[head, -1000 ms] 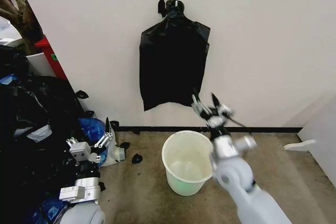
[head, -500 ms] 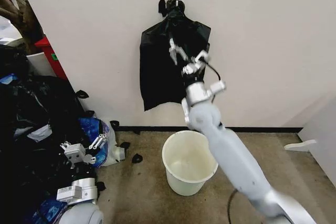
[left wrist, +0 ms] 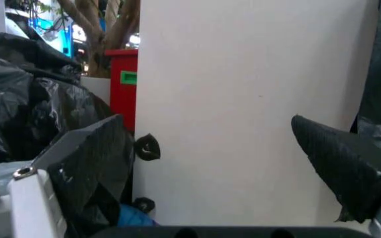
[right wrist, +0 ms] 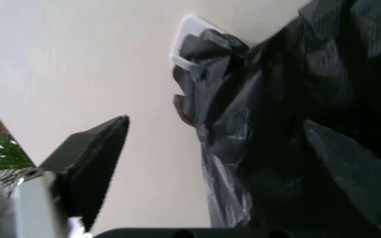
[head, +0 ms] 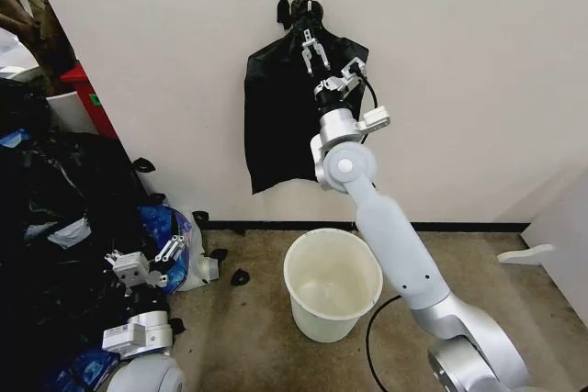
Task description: Place the garbage bag over the trash bin.
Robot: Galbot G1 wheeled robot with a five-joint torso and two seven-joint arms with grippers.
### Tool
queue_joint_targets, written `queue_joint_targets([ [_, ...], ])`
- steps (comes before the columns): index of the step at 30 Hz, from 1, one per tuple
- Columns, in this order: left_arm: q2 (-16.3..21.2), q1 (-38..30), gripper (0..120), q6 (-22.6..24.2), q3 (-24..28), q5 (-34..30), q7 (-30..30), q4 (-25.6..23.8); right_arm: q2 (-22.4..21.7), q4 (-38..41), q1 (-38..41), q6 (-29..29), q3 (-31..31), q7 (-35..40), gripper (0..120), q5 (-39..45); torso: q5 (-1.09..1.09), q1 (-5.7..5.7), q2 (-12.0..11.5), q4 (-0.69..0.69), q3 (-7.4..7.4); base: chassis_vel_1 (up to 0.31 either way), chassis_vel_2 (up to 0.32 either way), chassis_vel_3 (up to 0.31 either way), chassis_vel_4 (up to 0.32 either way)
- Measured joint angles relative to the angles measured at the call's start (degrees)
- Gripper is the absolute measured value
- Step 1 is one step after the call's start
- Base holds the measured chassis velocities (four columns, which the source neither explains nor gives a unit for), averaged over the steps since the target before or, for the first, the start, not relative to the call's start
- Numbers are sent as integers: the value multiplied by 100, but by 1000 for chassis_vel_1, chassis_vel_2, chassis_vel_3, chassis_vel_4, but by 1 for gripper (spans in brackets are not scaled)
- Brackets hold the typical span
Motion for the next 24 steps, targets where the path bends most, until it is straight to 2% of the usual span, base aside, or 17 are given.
queue_joint_targets([
  [8, 19, 33, 100, -21, -4, 27, -76, 79, 154, -224, 111, -43, 40, 108, 66, -21, 0, 0, 0, 0, 0, 0, 0, 0, 0],
  [9, 19, 33, 100, -21, -4, 27, -76, 79, 154, -224, 111, -43, 40, 108, 66, -21, 0, 0, 0, 0, 0, 0, 0, 0, 0],
  [17, 38, 19, 100, -45, -13, 41, -143, 168, 201, -128, 102, -27, 96, 62, 31, -142, 0, 0, 0, 0, 0, 0, 0, 0, 0],
  [19, 38, 17, 100, -47, -13, 42, -147, 175, 198, -121, 98, -26, 96, 55, 28, -146, 0, 0, 0, 0, 0, 0, 0, 0, 0],
  [23, 26, 12, 100, -77, 6, 91, -170, 225, 170, -117, 71, -14, 114, -60, 10, -237, 0, 0, 0, 0, 0, 0, 0, 0, 0],
  [24, 24, 15, 100, -85, 8, 104, -174, 233, 169, -122, 69, -13, 119, -75, 8, -254, 0, 0, 0, 0, 0, 0, 0, 0, 0],
])
